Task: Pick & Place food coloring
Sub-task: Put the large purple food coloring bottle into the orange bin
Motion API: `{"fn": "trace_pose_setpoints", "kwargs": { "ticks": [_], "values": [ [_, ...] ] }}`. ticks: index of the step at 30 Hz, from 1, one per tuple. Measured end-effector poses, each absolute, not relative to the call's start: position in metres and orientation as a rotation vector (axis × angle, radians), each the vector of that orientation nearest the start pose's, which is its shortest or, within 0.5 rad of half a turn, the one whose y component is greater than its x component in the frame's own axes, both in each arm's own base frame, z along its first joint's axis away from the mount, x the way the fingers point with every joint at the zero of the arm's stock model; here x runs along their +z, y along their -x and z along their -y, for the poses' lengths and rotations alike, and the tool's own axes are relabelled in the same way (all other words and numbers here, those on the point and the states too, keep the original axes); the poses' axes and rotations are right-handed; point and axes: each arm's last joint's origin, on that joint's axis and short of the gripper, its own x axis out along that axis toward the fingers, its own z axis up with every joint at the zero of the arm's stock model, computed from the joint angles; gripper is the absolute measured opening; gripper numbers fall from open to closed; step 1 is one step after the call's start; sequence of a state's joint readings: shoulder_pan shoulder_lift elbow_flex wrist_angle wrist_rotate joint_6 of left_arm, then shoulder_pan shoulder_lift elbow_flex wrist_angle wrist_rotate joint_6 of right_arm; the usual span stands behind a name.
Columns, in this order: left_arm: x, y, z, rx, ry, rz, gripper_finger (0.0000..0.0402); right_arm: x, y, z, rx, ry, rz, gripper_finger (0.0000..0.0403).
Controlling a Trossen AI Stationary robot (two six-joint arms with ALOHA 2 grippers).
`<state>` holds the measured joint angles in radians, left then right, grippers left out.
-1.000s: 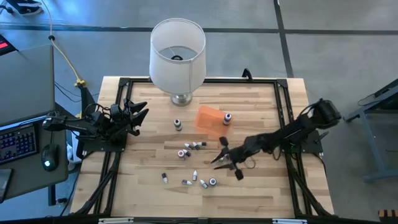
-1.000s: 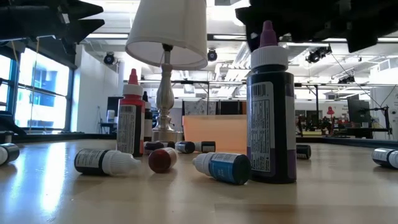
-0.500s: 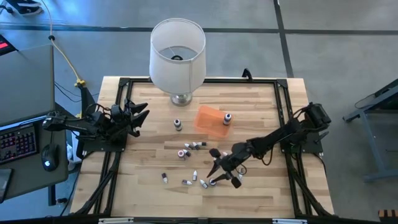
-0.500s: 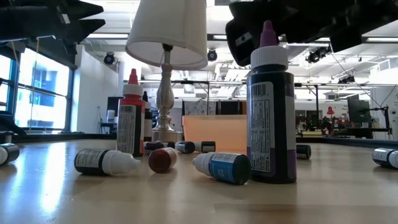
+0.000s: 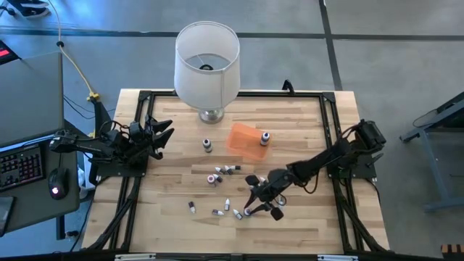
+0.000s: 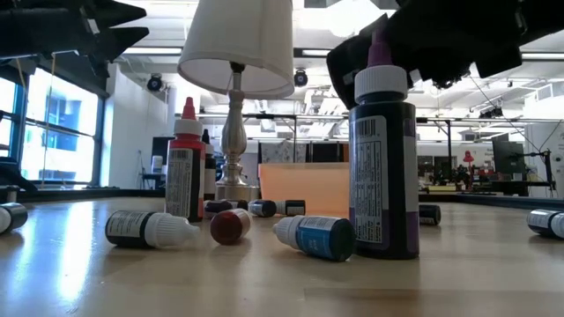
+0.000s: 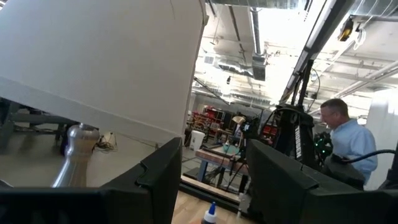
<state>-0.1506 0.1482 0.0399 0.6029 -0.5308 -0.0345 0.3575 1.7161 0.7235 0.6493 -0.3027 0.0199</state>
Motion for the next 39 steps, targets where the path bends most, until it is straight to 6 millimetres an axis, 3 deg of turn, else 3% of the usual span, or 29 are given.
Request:
{"fn": "trace_pose_setpoints", "kwargs": {
  "ticks": [11, 20, 29, 33, 39],
  "values": [
    [0.22, -0.092, -0.001, 0.365, 0.2, 0.475, 0.0179, 0.159, -0.308, -0.124, 0.593, 0.01, -0.364, 0.0097],
    [0.22, -0.092, -0.001, 0.365, 0.2, 0.475, 0.0179, 0.137, -0.323, -0.131, 0.666, -0.009, -0.322, 0.0064],
    [0.22, -0.092, -0.001, 0.366, 0.2, 0.475, 0.0179, 0.139, -0.329, -0.122, 0.674, -0.022, -0.31, 0.0058],
    [0.219, -0.092, -0.001, 0.366, 0.199, 0.473, 0.0179, 0.153, -0.327, -0.114, 0.645, -0.034, -0.291, 0.0057],
    [0.219, -0.092, -0.001, 0.366, 0.197, 0.468, 0.0179, 0.208, -0.311, -0.095, 0.511, -0.009, -0.241, 0.0056]
  ]
}}
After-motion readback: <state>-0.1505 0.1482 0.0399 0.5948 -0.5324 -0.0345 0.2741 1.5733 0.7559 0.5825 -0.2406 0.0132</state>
